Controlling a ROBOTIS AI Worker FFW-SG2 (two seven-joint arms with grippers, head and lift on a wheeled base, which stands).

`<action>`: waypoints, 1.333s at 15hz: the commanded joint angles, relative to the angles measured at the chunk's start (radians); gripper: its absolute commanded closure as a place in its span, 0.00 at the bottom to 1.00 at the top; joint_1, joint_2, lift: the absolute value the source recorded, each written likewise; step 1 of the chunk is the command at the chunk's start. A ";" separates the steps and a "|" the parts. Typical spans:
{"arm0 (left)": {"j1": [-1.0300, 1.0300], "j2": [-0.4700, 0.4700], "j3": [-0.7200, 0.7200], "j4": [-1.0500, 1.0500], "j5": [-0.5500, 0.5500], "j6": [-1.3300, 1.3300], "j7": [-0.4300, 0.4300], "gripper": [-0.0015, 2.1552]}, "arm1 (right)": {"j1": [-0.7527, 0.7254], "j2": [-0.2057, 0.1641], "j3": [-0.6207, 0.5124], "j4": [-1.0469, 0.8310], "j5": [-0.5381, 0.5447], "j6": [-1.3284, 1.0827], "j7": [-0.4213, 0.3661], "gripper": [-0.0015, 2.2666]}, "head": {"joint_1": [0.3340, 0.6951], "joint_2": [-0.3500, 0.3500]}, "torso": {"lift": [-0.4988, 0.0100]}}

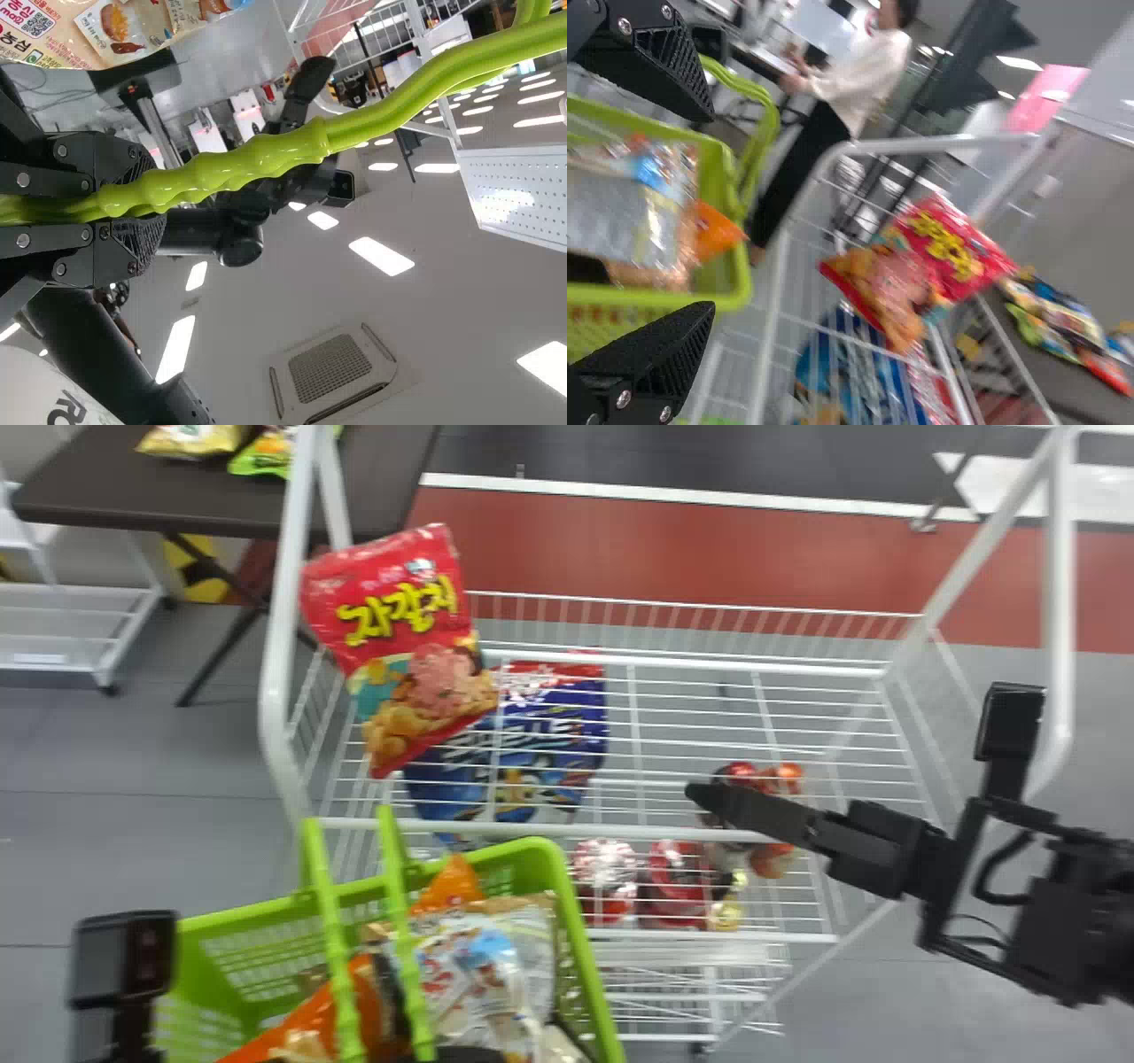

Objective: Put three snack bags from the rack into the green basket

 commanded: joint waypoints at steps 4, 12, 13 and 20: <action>0.002 -0.003 0.000 0.000 0.002 0.000 -0.003 1.00 | 0.104 0.006 0.130 0.114 0.398 -0.726 -0.067 0.03 | 1.00 0.10 | 0.98; 0.009 -0.003 0.005 0.005 0.002 0.000 -0.006 1.00 | 0.234 0.045 0.170 0.398 0.504 -1.447 -0.098 0.03 | 1.00 0.00 | 0.98; 0.009 -0.003 0.005 0.003 0.002 0.000 -0.006 1.00 | 0.247 0.049 0.170 0.405 0.504 -1.465 -0.098 0.03 | 1.00 0.00 | 0.98; 0.009 -0.003 0.000 0.003 0.002 0.000 -0.006 1.00 | 0.268 0.060 0.176 0.418 0.502 -1.499 -0.104 0.03 | 1.00 0.00 | 0.98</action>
